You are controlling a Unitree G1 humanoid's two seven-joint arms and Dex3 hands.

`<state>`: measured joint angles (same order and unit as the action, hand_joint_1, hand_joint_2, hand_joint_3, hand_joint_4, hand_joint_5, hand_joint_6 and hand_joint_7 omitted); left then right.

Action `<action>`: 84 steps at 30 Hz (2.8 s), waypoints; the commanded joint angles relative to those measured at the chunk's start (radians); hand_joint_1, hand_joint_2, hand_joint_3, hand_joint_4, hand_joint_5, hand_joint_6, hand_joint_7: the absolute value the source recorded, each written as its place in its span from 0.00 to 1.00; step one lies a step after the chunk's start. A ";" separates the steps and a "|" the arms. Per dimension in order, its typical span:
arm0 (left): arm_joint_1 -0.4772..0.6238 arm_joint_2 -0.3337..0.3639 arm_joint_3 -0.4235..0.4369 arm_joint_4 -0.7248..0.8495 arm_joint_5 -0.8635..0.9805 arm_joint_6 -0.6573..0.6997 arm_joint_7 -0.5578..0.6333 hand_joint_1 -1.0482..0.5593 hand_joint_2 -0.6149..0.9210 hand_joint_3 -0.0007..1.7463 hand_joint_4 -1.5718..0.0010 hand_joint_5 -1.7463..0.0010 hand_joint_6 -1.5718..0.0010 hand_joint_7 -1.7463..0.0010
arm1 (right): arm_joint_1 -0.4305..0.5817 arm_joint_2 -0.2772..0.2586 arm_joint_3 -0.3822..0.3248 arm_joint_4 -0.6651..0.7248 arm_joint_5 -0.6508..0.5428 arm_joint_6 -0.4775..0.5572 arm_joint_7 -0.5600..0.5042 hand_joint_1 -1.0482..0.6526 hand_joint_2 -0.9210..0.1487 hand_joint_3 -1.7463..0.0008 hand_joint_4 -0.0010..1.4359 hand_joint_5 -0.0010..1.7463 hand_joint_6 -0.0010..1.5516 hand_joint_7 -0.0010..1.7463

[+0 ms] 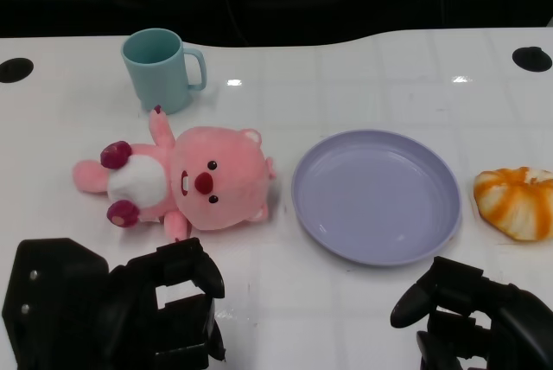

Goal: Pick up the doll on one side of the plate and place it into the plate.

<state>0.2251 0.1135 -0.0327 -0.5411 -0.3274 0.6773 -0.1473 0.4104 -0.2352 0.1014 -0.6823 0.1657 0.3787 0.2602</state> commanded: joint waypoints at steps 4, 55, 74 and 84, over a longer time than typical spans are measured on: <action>-0.011 0.015 0.012 0.008 -0.004 0.000 -0.009 0.60 0.71 0.79 0.45 0.00 0.51 0.06 | -0.001 0.000 -0.007 0.004 0.007 0.006 -0.003 0.57 0.25 0.38 0.46 1.00 0.31 0.82; -0.014 -0.011 0.052 0.007 -0.026 -0.140 -0.018 0.53 0.73 0.59 0.56 0.22 0.54 0.45 | -0.016 0.002 -0.002 0.022 0.003 -0.006 -0.001 0.57 0.26 0.38 0.46 1.00 0.31 0.82; -0.131 0.229 0.028 0.022 0.329 -0.457 -0.087 0.43 0.98 0.03 0.77 0.48 0.63 0.85 | -0.011 0.006 0.004 0.017 0.009 -0.011 -0.009 0.56 0.26 0.38 0.45 1.00 0.32 0.82; -0.266 0.345 -0.068 0.053 0.749 -0.430 -0.069 0.34 0.98 0.00 0.84 0.65 0.68 0.97 | -0.004 0.001 -0.002 0.024 0.008 -0.021 -0.004 0.56 0.25 0.39 0.45 1.00 0.31 0.82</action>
<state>-0.0232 0.4326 -0.0900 -0.5029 0.3826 0.2365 -0.2233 0.4010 -0.2298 0.1142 -0.6569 0.1671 0.3716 0.2531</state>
